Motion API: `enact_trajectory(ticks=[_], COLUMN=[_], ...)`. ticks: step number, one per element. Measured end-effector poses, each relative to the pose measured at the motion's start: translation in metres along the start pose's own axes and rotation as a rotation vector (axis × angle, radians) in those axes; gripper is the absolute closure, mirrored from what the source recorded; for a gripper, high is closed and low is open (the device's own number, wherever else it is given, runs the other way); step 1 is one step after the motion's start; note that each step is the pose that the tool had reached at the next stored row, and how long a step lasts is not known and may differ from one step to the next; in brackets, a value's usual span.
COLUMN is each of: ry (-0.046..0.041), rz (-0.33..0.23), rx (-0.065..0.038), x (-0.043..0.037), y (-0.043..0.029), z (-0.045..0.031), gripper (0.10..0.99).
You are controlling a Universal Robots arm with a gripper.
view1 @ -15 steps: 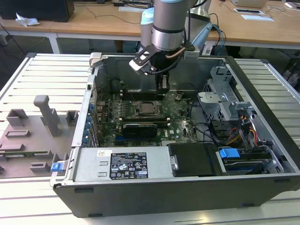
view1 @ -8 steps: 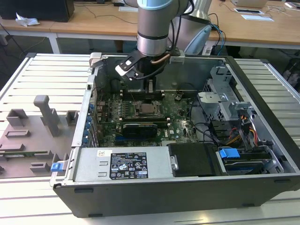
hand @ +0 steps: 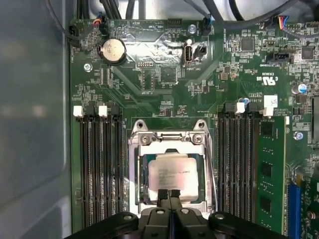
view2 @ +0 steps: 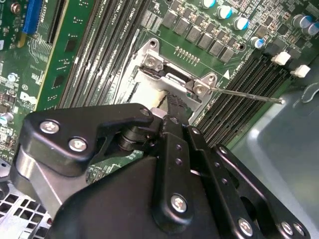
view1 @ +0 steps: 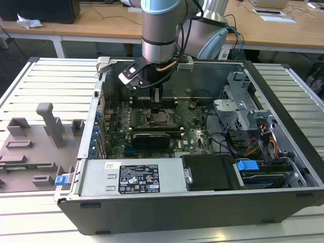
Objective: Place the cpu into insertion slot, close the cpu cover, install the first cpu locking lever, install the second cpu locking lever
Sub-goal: 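Close the cpu cover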
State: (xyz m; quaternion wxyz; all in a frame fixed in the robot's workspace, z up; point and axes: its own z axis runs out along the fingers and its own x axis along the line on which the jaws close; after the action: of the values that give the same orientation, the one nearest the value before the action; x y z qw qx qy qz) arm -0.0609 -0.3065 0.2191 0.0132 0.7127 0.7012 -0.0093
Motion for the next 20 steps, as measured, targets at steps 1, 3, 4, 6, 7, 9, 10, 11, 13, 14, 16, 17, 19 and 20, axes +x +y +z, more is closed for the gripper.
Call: enact_trajectory(ticks=[1, 3, 4, 6, 7, 9, 10, 11, 13, 14, 16, 17, 19, 20], ry=[0.0, 0.0, 0.0001, 0.0, 0.0, -0.0001, -0.0001, 0.0, 0.0, 0.0002, -0.0001, -0.0001, 0.0, 0.0], rz=[0.0, 0.0, 0.0, 0.0, 0.0, 0.0, 0.0, 0.0, 0.0, 0.0, 0.0, 0.0, 0.0, -0.001], rx=[0.0, 0.0, 0.0, 0.0, 0.0, 0.0, 0.0, 0.0, 0.0, 0.0, 0.0, 0.0, 0.0, 0.0], x=[0.0, 0.0001, 0.0001, 0.0002, 0.0002, 0.0002, 0.0002, 0.0001, 0.0001, 0.0002, 0.0, 0.0, 0.0001, 0.0001], y=[-0.0001, -0.0002, -0.0002, -0.0003, -0.0003, -0.0014, -0.0028, -0.0045, -0.0083, -0.0106, -0.0171, -0.0189, -0.0196, -0.0196], z=[0.0011, 0.0035, 0.0044, 0.0064, 0.0069, 0.0074, 0.0076, 0.0077, 0.0079, 0.0085, 0.0107, 0.0113, 0.0116, 0.0116], gripper=[0.98, 0.98, 0.98, 0.98, 0.98, 0.98, 0.98, 0.98, 0.98, 0.98, 0.98, 0.98, 0.98, 0.98])
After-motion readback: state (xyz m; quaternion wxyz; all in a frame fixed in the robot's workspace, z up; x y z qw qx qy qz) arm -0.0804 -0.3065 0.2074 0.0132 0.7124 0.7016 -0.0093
